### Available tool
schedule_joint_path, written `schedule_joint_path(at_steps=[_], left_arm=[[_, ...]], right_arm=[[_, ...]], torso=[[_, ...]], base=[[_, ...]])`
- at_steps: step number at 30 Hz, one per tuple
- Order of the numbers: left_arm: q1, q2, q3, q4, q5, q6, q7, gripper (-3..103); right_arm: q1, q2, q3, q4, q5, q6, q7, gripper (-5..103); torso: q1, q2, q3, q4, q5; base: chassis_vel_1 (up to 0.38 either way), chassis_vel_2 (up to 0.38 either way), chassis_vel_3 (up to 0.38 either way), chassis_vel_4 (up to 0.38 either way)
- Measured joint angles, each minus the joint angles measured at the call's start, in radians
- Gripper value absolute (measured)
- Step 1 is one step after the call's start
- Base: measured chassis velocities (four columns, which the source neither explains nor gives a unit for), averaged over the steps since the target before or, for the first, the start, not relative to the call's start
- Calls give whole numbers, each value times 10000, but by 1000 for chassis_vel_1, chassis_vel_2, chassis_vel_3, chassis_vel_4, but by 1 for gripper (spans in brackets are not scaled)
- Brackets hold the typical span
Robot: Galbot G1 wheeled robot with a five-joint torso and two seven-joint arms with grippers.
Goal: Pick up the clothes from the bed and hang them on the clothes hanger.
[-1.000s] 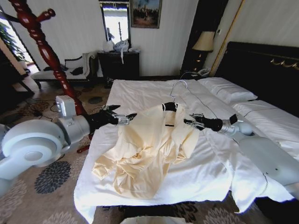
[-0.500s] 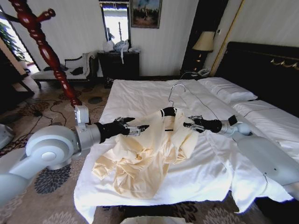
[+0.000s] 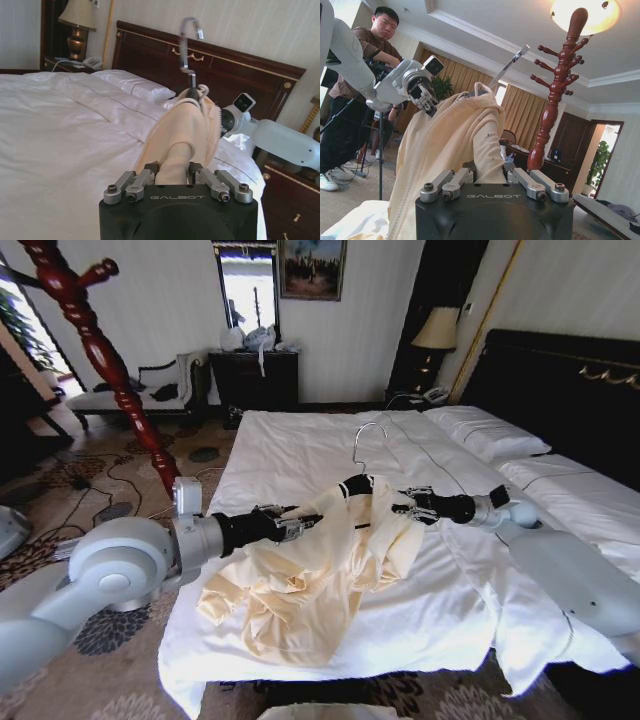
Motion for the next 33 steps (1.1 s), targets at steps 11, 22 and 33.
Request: schedule_joint_path(at_steps=[11,22,33], left_arm=[[-8,87,153,4,700,-279,742,20],[125,431,-125,-98,1595,-630,985,20],[215,612,-788,642,2214,-883,-448,20]], right_arm=[[-56,-40,6,65,141,351,614,35],[-319,-174,323,-22,182,571,2298,73],[-778,-296,861,320,-519,575,7280,100]], torso=[[0,0,0,1,1],[0,0,0,0,1],[0,0,0,0,-2]], base=[[0,0,0,0],[0,0,0,0],[0,0,0,0]])
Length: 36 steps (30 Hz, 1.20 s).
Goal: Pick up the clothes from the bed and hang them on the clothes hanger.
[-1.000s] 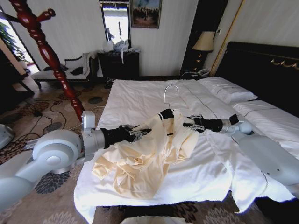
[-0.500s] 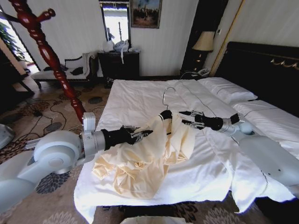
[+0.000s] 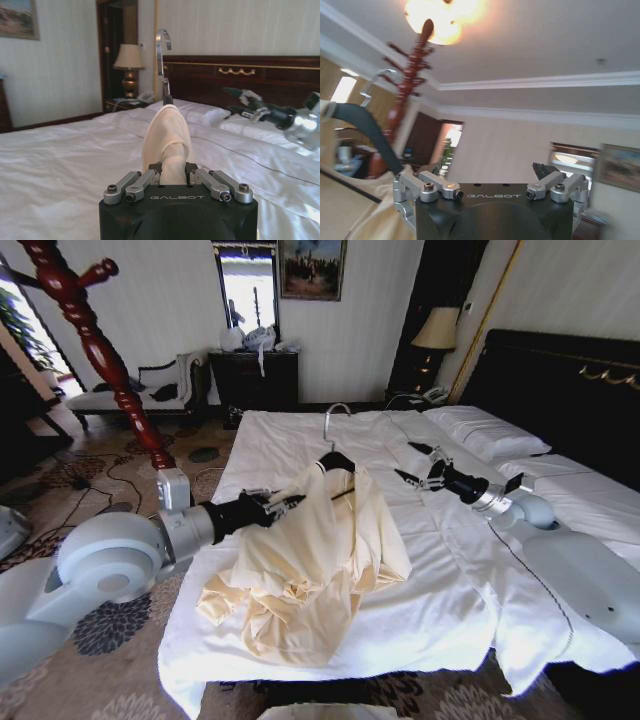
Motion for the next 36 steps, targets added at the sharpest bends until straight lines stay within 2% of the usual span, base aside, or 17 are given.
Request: schedule_joint_path(at_steps=[1,2,4,5,11,16,19,26,28,29,33,36], left_arm=[[-87,49,-74,272,121,5,-62,20],[-200,119,-120,490,193,21,-36,20],[-470,283,-170,966,407,33,194,20],[-470,283,-170,966,407,33,194,20],[-1287,494,-8,2249,1111,-194,1066,20],[-2161,378,288,3328,1751,-454,1688,20],[-2560,225,427,3743,1862,-506,1834,20],[-4469,-698,1110,5783,2485,-661,2440,20],[-4620,-747,1188,5927,2508,-676,2463,20],[-5224,-943,1448,6496,2596,-705,2596,20],[-6446,-1427,2121,7727,2848,-773,2912,20],[-6960,-1657,2557,8234,2974,-833,3023,20]], right_arm=[[-38,89,-19,28,6,-97,931,100],[-37,194,-70,28,6,-147,1382,100],[20,351,-167,3,-47,-203,1674,100],[20,351,-167,3,-47,-203,1674,100],[189,667,-371,-70,-143,-248,1640,100],[233,878,-433,-321,-203,-250,1390,100],[233,931,-447,-431,-219,-246,1270,100],[254,1080,-475,-700,-232,-175,970,100],[253,1082,-474,-706,-237,-171,956,100],[253,1096,-476,-724,-247,-152,907,100],[230,1110,-466,-723,-264,-85,831,100],[206,1093,-448,-719,-279,-45,776,100]], torso=[[0,0,0,-3,0],[1,0,0,-3,0],[1,0,1,2,4],[1,0,1,2,4],[0,0,0,3,-1],[1,-1,1,2,1],[1,0,0,2,0],[2,-1,1,0,0],[2,-1,1,0,0],[2,-1,2,0,0],[2,-1,1,2,1],[2,0,1,2,2]], base=[[0,0,0,0],[0,0,0,0],[0,0,0,0],[0,0,0,0],[0,0,0,0],[0,0,0,0],[0,0,0,0],[0,0,0,0],[0,0,0,0],[0,0,0,0],[0,0,0,0],[0,0,0,0]])
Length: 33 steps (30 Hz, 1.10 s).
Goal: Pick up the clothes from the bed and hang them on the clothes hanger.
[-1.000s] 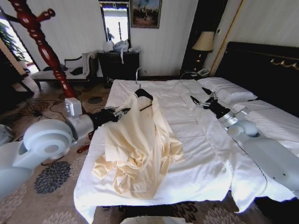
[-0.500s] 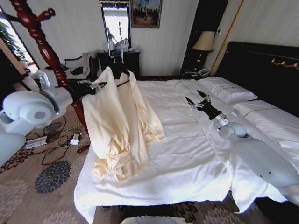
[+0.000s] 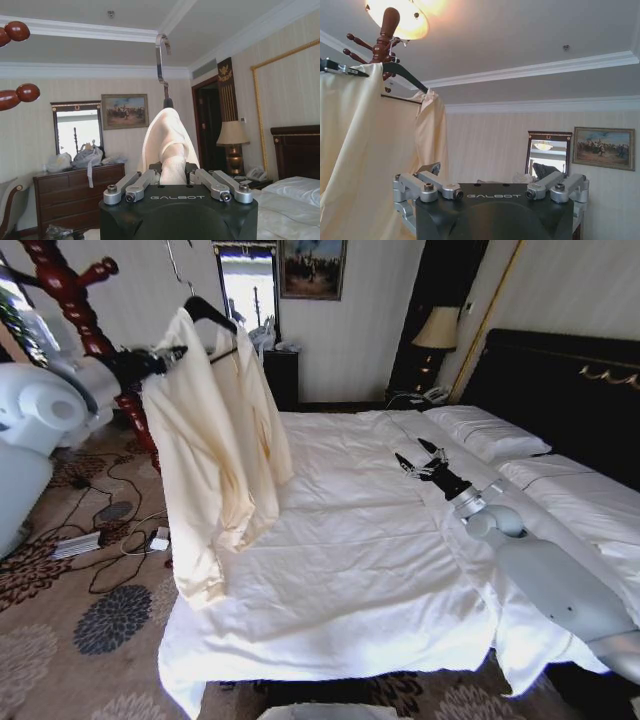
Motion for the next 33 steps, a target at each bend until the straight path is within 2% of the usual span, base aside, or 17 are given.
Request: schedule_joint_path(at_steps=[7,8,13,14,19,23,27,33], left_arm=[[-1151,-683,889,1460,395,-229,293,20],[-1420,-909,1039,2024,575,-306,348,20],[-1665,-1221,1127,2841,778,-383,178,20],[-1665,-1221,1127,2841,778,-383,178,20],[-1400,-1298,770,2702,875,-264,-651,20],[-1285,-1225,668,2454,860,-73,-891,20],[-1065,-1022,349,2080,859,213,-1479,20],[-755,-590,58,2038,862,367,-1788,20]], right_arm=[[-98,-110,119,-9,-10,148,-155,100],[-129,-159,156,-32,-10,210,-232,100],[-167,-236,222,-122,-5,346,-393,100],[-167,-236,222,-122,-5,346,-393,100],[-208,-291,256,-207,0,467,-566,100],[-208,-270,255,-225,-2,478,-590,100],[-217,-195,244,-196,-21,485,-602,100],[-244,-222,238,-193,-61,502,-639,100]], torso=[[0,0,0,-4,2],[-1,0,0,-3,1],[0,0,0,0,0],[0,0,0,0,0],[-1,0,-1,0,0],[-2,0,-1,-3,-1],[-2,0,-1,-1,1],[-2,0,-1,0,-1]], base=[[0,0,0,0],[0,0,0,0],[0,0,0,0],[0,0,0,0],[0,0,0,0],[0,0,0,0],[0,0,0,0],[0,0,0,0]])
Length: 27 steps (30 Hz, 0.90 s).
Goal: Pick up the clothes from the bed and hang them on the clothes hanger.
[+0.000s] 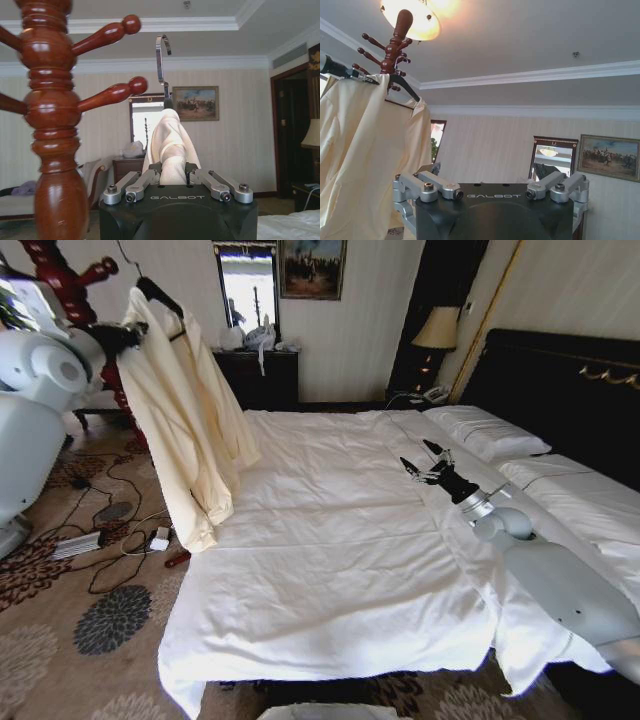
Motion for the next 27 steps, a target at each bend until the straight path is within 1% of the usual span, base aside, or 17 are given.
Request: schedule_joint_path(at_steps=[3,5,13,21,27], left_arm=[[135,167,-106,-29,1,0,3,20],[387,399,-364,-122,1,-9,30,20],[710,692,-697,-194,-42,-34,153,20],[843,594,-759,333,-26,-175,399,20],[688,490,-611,641,-6,-196,551,20]], right_arm=[[1,-3,-11,0,-1,2,-2,100],[35,-4,-49,9,-3,3,-3,100],[91,13,-104,57,-6,-8,-3,100],[72,-41,-112,105,-17,-20,-2,100],[42,-105,-100,130,-17,-20,-19,100]], torso=[[0,0,0,1,-1],[0,1,0,1,-1],[0,0,0,0,0],[0,0,0,-1,0],[0,1,0,-2,2]], base=[[0,0,0,0],[0,0,0,0],[0,0,0,0],[0,0,0,0],[0,0,0,0]])
